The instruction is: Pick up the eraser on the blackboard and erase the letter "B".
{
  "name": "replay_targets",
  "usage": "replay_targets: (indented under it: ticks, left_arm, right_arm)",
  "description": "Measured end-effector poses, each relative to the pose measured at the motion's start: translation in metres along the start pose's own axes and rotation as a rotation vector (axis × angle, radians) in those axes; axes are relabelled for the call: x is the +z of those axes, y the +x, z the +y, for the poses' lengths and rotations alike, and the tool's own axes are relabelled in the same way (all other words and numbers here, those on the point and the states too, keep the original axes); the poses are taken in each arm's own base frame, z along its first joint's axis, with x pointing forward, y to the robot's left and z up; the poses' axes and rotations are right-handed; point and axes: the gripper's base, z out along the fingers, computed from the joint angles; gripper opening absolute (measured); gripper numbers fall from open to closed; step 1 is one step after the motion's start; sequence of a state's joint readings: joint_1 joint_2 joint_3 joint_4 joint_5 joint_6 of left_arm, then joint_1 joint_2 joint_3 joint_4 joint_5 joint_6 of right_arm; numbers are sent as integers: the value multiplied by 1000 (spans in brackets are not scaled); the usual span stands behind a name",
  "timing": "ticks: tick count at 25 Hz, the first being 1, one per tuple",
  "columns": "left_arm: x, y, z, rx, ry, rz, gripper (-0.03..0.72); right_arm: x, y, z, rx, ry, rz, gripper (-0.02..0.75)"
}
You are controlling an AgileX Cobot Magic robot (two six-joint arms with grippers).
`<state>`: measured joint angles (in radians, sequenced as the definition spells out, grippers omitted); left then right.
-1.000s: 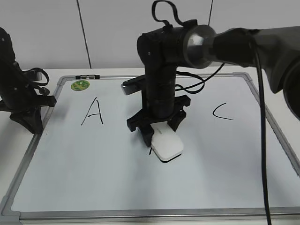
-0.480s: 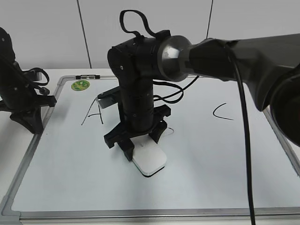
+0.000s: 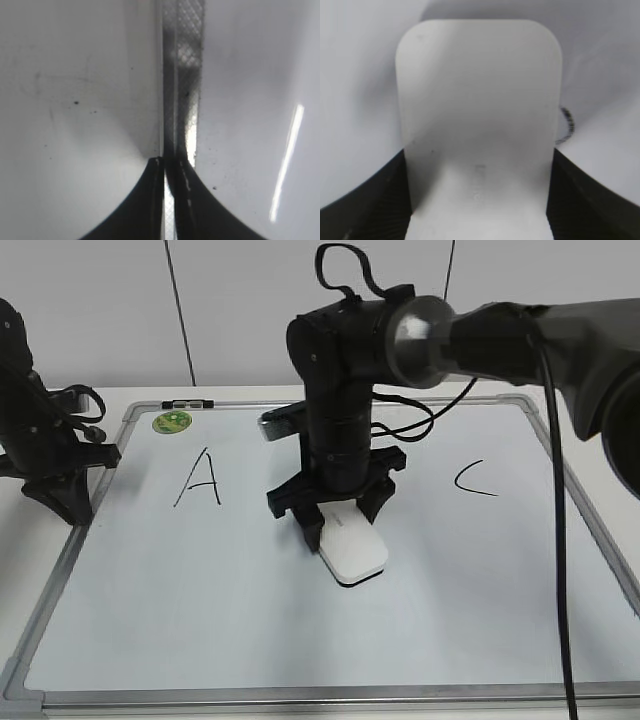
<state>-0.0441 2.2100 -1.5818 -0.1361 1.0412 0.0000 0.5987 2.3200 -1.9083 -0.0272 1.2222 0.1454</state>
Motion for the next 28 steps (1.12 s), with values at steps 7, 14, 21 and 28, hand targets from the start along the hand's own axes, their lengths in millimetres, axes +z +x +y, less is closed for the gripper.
replay_targets:
  ticks: [7, 14, 21, 28]
  left_arm:
    - [0, 0, 0, 2, -3, 0, 20]
    - [0, 0, 0, 2, -3, 0, 20]
    - [0, 0, 0, 3, -5, 2, 20]
    - [0, 0, 0, 3, -5, 2, 20]
  right_arm:
    - [0, -5, -61, 117, 38, -6, 524]
    - [-2, -4, -81, 162, 43, -13, 524]
    - [-51, 3, -87, 159, 76, -111, 524]
    - [-101, 29, -91, 170, 80, -186, 524]
